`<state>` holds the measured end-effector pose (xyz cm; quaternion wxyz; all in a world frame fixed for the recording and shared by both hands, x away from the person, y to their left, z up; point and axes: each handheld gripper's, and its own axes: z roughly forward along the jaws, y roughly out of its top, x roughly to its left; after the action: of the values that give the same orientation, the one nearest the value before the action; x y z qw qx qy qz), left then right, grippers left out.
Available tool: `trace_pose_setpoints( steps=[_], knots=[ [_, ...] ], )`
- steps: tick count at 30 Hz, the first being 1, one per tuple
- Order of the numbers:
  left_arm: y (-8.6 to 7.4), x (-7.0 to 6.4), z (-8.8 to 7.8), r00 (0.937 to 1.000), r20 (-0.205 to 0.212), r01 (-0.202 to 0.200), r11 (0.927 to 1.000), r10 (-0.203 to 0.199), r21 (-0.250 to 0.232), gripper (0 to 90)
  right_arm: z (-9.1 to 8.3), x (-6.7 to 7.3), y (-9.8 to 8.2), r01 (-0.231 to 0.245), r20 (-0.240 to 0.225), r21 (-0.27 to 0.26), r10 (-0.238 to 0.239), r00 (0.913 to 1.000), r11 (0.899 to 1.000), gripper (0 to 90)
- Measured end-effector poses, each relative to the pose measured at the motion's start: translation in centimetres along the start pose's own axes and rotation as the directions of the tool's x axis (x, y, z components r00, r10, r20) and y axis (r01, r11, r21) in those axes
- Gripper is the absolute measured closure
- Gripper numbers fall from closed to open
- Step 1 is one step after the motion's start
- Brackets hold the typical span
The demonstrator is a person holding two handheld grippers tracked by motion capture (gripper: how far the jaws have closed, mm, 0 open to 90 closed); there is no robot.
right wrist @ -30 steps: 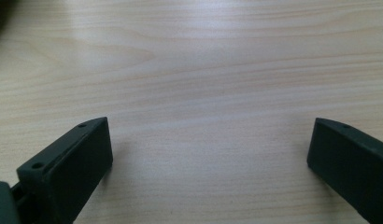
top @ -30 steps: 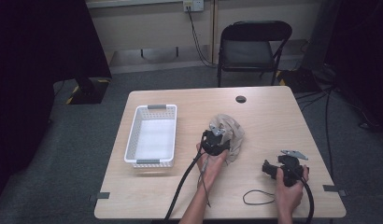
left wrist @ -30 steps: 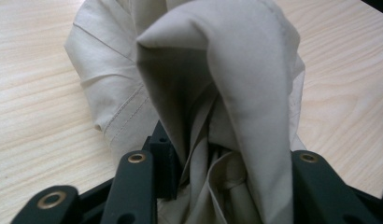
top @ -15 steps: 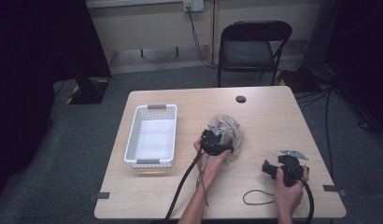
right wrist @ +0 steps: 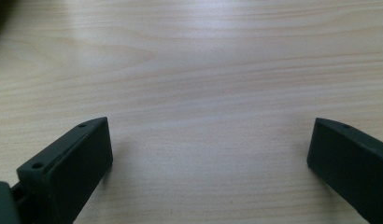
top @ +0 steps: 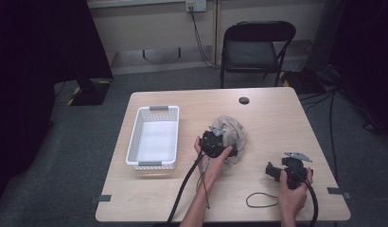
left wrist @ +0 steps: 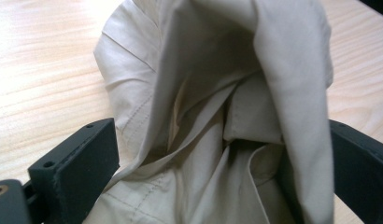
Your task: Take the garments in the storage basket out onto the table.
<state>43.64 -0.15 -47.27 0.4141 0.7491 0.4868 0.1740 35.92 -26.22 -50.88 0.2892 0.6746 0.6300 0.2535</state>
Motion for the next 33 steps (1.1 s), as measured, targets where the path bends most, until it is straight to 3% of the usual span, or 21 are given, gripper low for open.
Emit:
trace_pose_setpoints(
  steps=[8,11,15,23,28,33],
  knots=[
    [0.3,0.3,-1.2,0.9997,-0.023,0.008,0.9991,-0.009,-0.042,2.3,0.0,0.0,0.0,0.000,0.000,0.000,0.000,1.0000,1.000,0.0],
    [0.4,0.1,-1.8,0.9996,-0.029,-0.011,0.9978,0.009,-0.066,3.5,0.0,0.0,0.0,0.000,0.000,0.000,0.000,1.0000,1.000,0.0],
    [0.7,0.1,-2.4,0.9997,-0.016,0.015,0.9935,-0.017,-0.113,3.2,0.0,0.0,0.0,0.000,0.000,0.000,0.000,1.0000,1.000,0.0],
    [1.2,0.2,-3.6,0.9992,-0.033,0.017,0.9862,-0.023,-0.165,2.6,0.0,0.0,0.0,0.000,0.000,0.000,0.000,1.0000,1.000,0.0],
    [1.2,0.3,-3.8,0.9992,-0.036,0.014,0.9883,-0.020,-0.152,2.5,0.0,0.0,0.0,0.000,0.000,0.000,0.000,1.0000,1.000,0.0],
    [1.4,0.2,-4.5,0.9989,-0.044,0.008,0.9840,-0.016,-0.178,2.5,0.0,0.0,0.0,0.000,0.000,0.000,0.000,1.0000,1.000,0.0]
  ],
)
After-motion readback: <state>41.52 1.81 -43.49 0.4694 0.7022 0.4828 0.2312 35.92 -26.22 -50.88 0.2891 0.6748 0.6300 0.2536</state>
